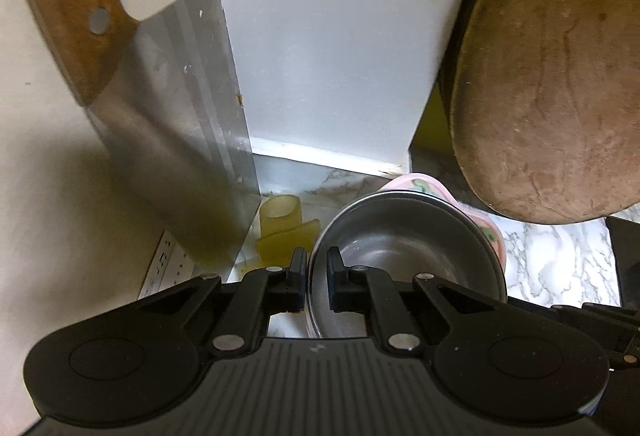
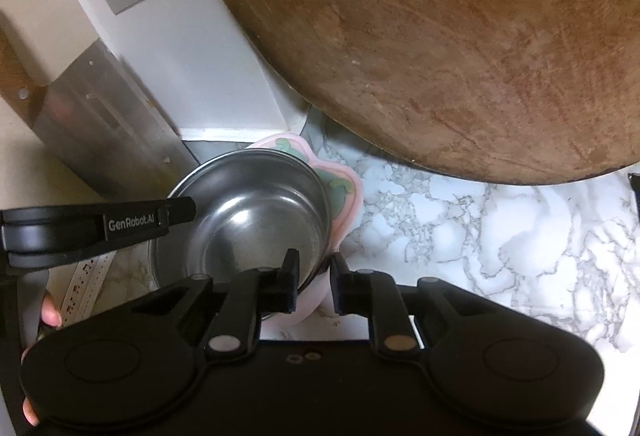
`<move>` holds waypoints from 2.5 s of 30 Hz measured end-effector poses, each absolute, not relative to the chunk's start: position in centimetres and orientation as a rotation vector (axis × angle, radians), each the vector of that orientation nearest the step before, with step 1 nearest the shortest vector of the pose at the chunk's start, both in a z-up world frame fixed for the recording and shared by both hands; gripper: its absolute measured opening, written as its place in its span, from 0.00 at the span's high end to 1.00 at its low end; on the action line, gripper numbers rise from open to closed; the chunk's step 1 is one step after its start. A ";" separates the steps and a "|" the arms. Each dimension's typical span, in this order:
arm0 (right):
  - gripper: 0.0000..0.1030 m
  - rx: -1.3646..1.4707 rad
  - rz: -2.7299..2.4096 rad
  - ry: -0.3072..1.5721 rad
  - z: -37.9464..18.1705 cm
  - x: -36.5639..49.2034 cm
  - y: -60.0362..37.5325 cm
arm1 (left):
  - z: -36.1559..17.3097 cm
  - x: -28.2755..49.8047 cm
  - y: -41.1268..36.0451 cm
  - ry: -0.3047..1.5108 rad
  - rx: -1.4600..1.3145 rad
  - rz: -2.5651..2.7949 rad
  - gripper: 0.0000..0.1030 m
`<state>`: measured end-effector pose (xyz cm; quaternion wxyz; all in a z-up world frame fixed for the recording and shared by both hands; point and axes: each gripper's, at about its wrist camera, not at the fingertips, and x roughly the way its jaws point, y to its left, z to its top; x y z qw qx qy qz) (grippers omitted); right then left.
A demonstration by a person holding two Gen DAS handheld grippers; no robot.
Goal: Organize plates and bowls
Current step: 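Lift the pink pot with both tools and carry it toward the steel bowl, then lower the pink pot into the steel bowl with both tools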
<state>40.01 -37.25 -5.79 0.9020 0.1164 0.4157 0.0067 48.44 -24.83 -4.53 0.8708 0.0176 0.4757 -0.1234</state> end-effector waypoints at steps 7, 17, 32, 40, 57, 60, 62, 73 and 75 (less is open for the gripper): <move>0.84 0.226 0.011 0.843 -3.8 37.8 -37.2 | -2.8 45.9 -24.7 0.978 0.040 -0.273 0.91; 0.84 0.193 0.026 0.808 0.1 32.9 -36.9 | 1.2 40.9 -23.9 0.961 0.030 -0.284 0.91; 0.84 0.168 0.080 0.773 3.3 23.5 -35.3 | 5.4 31.2 -21.2 0.940 0.028 -0.279 0.91; 0.84 0.161 0.117 0.796 2.4 19.5 -34.5 | 4.8 26.3 -19.2 0.952 0.029 -0.269 0.91; 0.84 0.166 0.157 0.863 -3.1 15.9 -32.7 | -0.5 22.0 -17.1 0.980 0.027 -0.234 0.91; 0.84 0.161 0.155 0.871 -4.0 15.9 -32.4 | -1.3 21.9 -17.0 0.984 0.035 -0.230 0.91; 0.84 0.163 0.152 0.878 -4.6 15.9 -32.3 | -1.7 21.9 -17.0 0.984 0.039 -0.235 0.91; 0.84 0.177 0.141 0.893 -6.2 16.3 -32.3 | -3.8 22.2 -17.3 0.970 0.061 -0.243 0.91; 0.84 0.178 0.143 0.899 -6.4 16.5 -32.4 | -4.1 22.3 -17.2 0.978 0.062 -0.246 0.91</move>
